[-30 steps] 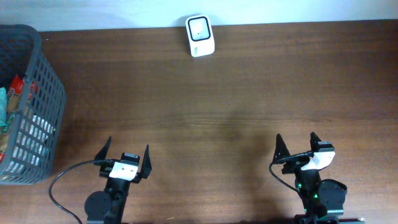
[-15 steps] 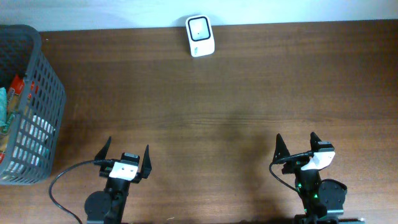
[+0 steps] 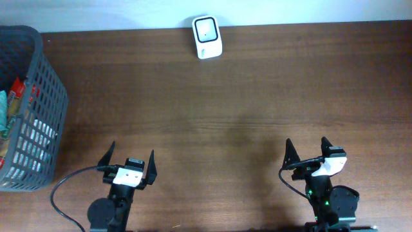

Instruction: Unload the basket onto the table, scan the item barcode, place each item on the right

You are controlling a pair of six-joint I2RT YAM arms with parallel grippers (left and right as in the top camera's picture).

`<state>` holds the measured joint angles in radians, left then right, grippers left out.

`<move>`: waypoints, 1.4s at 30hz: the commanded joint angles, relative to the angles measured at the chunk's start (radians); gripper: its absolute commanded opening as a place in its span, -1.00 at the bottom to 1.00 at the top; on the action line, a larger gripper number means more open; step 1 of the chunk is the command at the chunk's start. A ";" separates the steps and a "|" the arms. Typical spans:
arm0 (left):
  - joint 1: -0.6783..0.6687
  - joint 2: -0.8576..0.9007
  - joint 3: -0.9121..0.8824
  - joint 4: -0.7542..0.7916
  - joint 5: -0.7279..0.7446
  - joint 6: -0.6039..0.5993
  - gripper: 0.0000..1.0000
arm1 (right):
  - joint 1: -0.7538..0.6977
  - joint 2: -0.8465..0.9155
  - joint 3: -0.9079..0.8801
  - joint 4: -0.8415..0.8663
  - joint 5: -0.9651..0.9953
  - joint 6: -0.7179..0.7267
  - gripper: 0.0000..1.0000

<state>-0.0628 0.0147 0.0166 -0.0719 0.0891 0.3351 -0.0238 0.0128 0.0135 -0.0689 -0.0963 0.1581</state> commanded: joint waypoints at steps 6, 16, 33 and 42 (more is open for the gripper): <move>-0.005 -0.010 -0.007 -0.002 -0.007 0.011 0.98 | -0.008 -0.009 -0.008 -0.002 -0.001 0.008 0.98; -0.005 -0.010 -0.007 -0.001 -0.007 0.010 0.98 | -0.008 -0.009 -0.008 -0.002 -0.001 0.008 0.97; -0.005 -0.010 0.040 0.018 -0.008 -0.103 0.98 | -0.008 -0.009 -0.008 -0.002 -0.001 0.008 0.97; -0.005 -0.006 0.078 0.018 -0.008 -0.115 0.98 | -0.008 -0.009 -0.008 -0.002 -0.001 0.008 0.98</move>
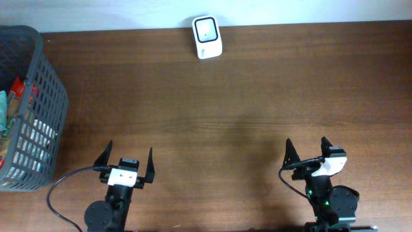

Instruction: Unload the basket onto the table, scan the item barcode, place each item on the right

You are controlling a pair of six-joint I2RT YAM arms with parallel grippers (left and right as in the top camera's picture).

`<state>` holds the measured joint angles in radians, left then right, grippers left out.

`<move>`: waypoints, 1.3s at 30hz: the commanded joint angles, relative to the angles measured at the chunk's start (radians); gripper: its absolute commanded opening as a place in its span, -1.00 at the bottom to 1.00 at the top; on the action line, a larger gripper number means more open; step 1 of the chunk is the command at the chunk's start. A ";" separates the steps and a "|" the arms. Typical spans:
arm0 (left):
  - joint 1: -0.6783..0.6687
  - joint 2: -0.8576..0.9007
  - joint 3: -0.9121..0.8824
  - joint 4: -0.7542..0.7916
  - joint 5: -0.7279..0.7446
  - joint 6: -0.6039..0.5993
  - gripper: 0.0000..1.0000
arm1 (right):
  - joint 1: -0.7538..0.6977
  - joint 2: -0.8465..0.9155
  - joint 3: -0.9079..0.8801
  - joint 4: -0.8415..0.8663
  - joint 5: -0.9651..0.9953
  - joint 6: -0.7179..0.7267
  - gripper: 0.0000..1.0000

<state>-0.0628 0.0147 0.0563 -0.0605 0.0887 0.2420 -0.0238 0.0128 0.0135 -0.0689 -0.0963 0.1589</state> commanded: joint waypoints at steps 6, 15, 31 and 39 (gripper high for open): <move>-0.005 0.040 0.070 0.006 -0.007 -0.032 0.98 | -0.008 -0.009 -0.008 -0.002 -0.001 0.007 0.97; -0.005 0.288 0.228 0.005 -0.006 -0.032 0.98 | -0.008 -0.009 -0.008 -0.002 -0.001 0.007 0.97; -0.005 0.795 0.803 -0.383 0.001 -0.032 0.98 | -0.008 -0.009 -0.008 -0.002 -0.001 0.007 0.97; -0.005 1.162 1.256 -0.703 0.144 -0.032 0.98 | -0.008 -0.009 -0.008 -0.002 -0.001 0.007 0.97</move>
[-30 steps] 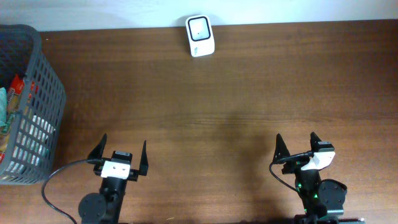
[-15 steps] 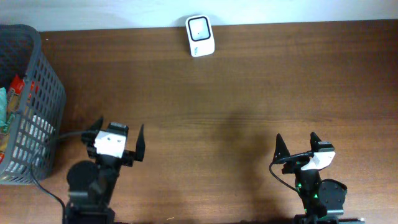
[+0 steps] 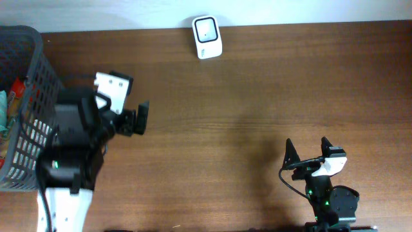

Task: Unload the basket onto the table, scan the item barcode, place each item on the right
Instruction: 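Move the left gripper over the grey basket and reach inside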

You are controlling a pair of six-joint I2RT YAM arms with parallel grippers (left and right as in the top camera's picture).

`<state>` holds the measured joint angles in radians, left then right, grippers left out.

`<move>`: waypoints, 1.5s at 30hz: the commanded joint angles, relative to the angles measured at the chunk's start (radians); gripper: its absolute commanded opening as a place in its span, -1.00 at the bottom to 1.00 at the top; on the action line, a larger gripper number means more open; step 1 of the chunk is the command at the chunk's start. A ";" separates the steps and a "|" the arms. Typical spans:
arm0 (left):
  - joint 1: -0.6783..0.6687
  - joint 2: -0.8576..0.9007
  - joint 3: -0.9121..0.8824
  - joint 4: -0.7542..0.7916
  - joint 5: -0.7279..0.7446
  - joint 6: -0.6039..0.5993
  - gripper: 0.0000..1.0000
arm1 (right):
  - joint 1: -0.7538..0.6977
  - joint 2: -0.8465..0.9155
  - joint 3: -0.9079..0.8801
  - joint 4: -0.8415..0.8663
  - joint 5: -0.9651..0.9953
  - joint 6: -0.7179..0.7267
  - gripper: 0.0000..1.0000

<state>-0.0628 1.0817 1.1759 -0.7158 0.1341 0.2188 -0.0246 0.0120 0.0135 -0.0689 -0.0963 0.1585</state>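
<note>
A white barcode scanner [image 3: 207, 37] stands at the table's far edge, its window facing up. The items lie in a grey mesh basket [image 3: 45, 77] at the left edge; a red packet [image 3: 23, 91] and a green one [image 3: 3, 109] show inside. My left gripper [image 3: 122, 109] is raised high over the table just right of the basket, open, with nothing between its fingers; one dark finger [image 3: 142, 117] sticks out to the right. My right gripper [image 3: 308, 152] rests low at the front right, open and holding nothing.
The brown wooden table [image 3: 257, 96] runs from the scanner to the front edge. A black cable [image 3: 44, 206] trails from the left arm's base at the front left. The basket's wall stands just left of the left arm.
The left arm has risen from its low rest at the front left and now stands taller, farther back and close to the basket's right wall. Its gripper is still open. The right arm has not moved.
Both arms rested low at the front edge with open grippers. Then the left gripper had shifted slightly left, still low. Now the left arm is up beside the basket, while the right arm, scanner and basket stand as before.
</note>
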 commanded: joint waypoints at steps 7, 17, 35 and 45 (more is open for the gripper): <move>-0.005 0.153 0.205 -0.125 0.165 -0.008 0.98 | -0.008 -0.008 -0.008 -0.002 -0.001 0.008 0.97; -0.005 0.153 0.205 -0.165 0.158 -0.014 0.98 | -0.008 -0.008 -0.008 -0.002 -0.001 0.008 0.97; 0.278 0.527 1.002 -0.500 -0.079 -0.216 0.99 | -0.008 -0.008 -0.008 -0.002 -0.001 0.008 0.97; 0.521 0.579 1.078 -0.506 -0.207 -0.254 0.98 | -0.008 -0.008 -0.008 -0.002 -0.001 0.008 0.97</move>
<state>0.3912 1.6573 2.2257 -1.2255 -0.0448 -0.0208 -0.0246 0.0120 0.0135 -0.0689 -0.0963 0.1589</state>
